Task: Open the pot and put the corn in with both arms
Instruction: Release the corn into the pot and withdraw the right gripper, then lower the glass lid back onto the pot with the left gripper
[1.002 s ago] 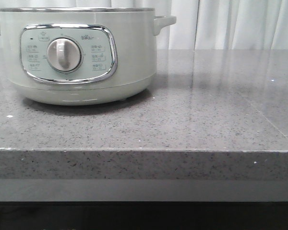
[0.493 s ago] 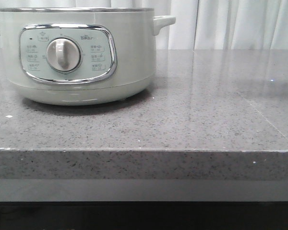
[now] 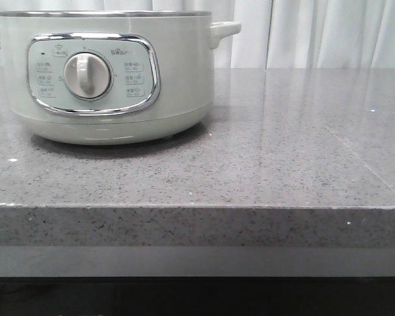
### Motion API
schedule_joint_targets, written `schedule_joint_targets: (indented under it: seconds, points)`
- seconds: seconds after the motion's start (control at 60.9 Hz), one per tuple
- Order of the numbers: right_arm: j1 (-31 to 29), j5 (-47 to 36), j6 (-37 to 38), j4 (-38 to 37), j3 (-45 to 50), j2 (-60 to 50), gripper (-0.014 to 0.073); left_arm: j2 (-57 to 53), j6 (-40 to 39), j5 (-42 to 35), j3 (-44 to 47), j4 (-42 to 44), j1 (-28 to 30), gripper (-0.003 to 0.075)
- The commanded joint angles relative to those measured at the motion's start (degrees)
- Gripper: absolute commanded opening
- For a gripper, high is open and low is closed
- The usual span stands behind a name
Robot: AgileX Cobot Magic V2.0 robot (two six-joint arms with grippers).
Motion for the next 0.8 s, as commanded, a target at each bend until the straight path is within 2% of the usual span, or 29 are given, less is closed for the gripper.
schedule_joint_targets:
  seconds: [0.0,0.181,0.361,0.788]
  points:
    - [0.12,-4.85,-0.50,-0.42,2.76,-6.60,-0.0068,0.32,-0.34,-8.08,-1.92,-1.87,-0.24,0.0200]
    - [0.12,-2.39,-0.50,-0.42,7.29,-16.50,-0.0068,0.93,-0.24,-8.96,-2.57,-1.32,-0.24,0.0200]
    - [0.12,-2.41,-0.50,-0.42,7.70,-18.48,-0.0068,7.73,-0.24,-9.32,-10.61,1.42,-0.24,0.0200]
    - [0.12,-2.35,-0.50,-0.42,7.77,-18.48,-0.0068,43.99,-0.47,-8.42,-40.15,-1.74,-0.24,0.0200]
